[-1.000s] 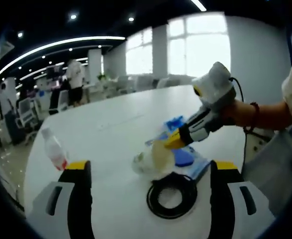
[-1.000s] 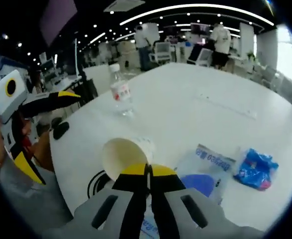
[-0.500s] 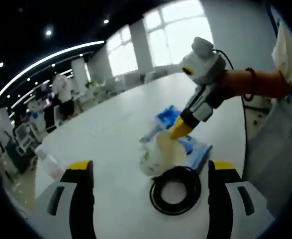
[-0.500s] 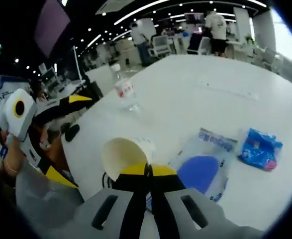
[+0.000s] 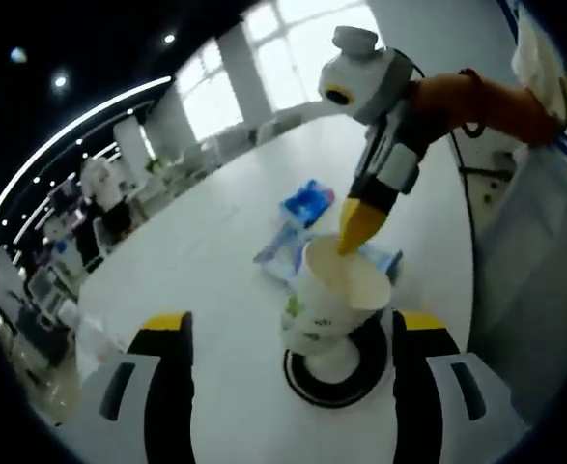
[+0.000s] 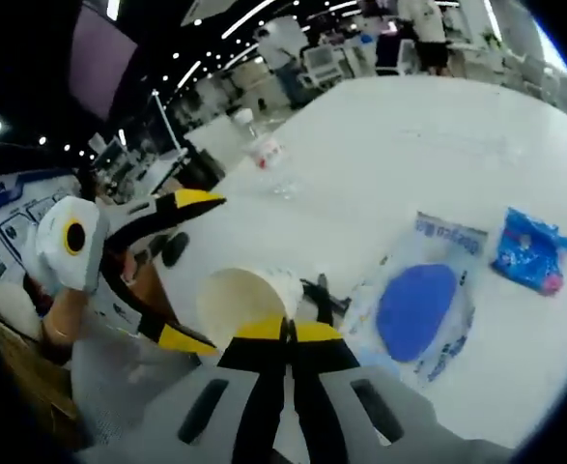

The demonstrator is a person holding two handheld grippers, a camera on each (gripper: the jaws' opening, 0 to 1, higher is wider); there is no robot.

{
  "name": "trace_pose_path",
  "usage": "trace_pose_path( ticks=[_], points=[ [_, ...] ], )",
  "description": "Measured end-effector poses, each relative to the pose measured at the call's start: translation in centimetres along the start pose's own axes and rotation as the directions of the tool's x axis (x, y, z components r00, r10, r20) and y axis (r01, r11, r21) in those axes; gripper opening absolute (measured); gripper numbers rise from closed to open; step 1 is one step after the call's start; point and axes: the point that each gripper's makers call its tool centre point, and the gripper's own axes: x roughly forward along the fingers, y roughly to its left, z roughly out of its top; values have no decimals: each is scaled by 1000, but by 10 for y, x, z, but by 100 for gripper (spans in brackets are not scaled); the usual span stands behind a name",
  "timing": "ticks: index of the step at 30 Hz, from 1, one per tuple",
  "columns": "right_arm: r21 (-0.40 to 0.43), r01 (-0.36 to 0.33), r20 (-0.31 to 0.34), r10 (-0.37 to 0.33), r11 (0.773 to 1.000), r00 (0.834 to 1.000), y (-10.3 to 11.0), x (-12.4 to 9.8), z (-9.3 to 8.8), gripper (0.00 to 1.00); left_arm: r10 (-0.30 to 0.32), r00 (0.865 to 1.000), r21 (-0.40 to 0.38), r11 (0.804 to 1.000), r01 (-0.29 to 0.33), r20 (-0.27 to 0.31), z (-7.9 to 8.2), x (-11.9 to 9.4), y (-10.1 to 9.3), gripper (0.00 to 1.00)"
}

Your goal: Arrange the tabletop items into an orderly group along one side of the table until the central work area is clear of visible clutter.

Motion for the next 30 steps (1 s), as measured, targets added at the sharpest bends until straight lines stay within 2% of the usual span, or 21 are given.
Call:
trace_pose_path(
  ticks=[5, 9, 13, 19, 24, 30],
  points=[
    [25, -25, -7, 25, 999, 1000, 5, -3, -1, 1, -5, 1000, 47, 999, 5, 14, 5, 2, -5, 75],
    [24, -26, -20, 27, 999, 999, 6, -4, -4, 1, -8, 1000, 122, 992, 6, 17, 9, 3, -10, 72],
    [24, -27, -17, 27, 999, 999, 6, -5, -3, 1, -41, 999, 203, 979, 38, 12, 11, 5, -20, 60],
    [33, -44, -22, 45, 998, 999, 6, -6, -3, 1, -78, 997, 242, 967, 78, -8, 10, 8, -32, 47],
    [22, -51, -41, 52, 998, 998, 7, -5, -5, 1, -105, 994, 307, 946, 107, -23, 9, 10, -41, 41],
    [17, -63, -59, 64, 998, 996, 8, -3, -8, 1, -113, 993, 328, 937, 119, -37, 7, 11, -44, 40]
  ],
)
